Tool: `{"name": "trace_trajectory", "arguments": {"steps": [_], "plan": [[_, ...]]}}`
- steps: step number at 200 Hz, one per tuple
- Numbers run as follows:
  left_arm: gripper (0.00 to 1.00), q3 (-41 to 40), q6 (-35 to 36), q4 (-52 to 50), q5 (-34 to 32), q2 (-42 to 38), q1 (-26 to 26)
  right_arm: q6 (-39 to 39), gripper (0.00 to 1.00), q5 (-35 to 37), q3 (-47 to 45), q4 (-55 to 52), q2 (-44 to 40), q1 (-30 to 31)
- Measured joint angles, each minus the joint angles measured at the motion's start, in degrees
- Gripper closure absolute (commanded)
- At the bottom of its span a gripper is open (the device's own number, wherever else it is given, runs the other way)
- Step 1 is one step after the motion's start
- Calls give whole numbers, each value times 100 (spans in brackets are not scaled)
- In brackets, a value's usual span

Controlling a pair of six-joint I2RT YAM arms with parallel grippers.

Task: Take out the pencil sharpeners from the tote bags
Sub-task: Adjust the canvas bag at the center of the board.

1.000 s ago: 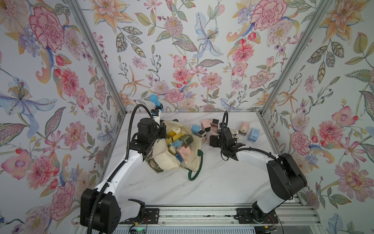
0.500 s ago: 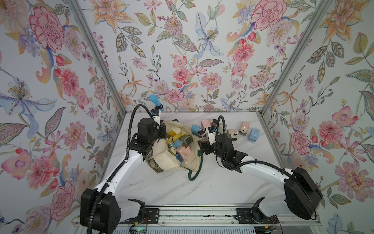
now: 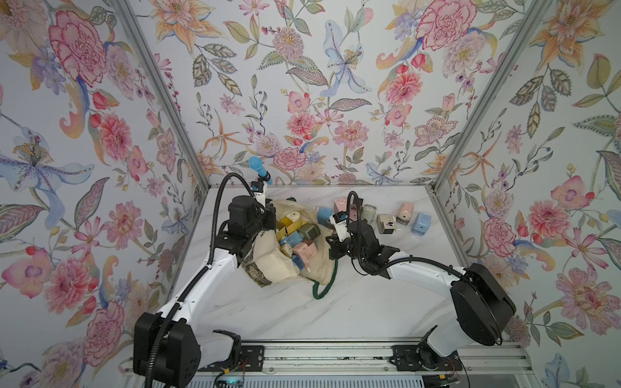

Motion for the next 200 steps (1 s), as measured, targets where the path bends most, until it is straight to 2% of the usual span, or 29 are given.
{"name": "trace_trajectory", "arguments": {"steps": [31, 71, 82, 96, 103, 117, 137, 161, 200], "plan": [[100, 0, 0, 9, -42, -2, 0, -90, 100, -407, 127, 0, 107, 120], [100, 0, 0, -7, -42, -2, 0, -437, 100, -1038, 363, -173, 378, 597], [100, 0, 0, -13, -42, -2, 0, -535, 95, -1211, 439, -284, 461, 704], [100, 0, 2, -15, -42, -2, 0, -629, 94, -1364, 496, -361, 509, 789], [100, 0, 0, -15, -42, -2, 0, -662, 90, -1425, 514, -400, 514, 802], [100, 0, 0, -13, -37, -2, 0, -726, 60, -1528, 516, -411, 514, 804], [100, 0, 2, -11, -22, -2, 0, -743, 38, -1480, 503, -396, 470, 796], [100, 0, 2, -13, -17, -2, 0, -706, 32, -1185, 205, -302, 9, 793], [100, 0, 2, -7, -17, -2, 0, -809, 30, -507, -98, 2, -1058, 927]]}}
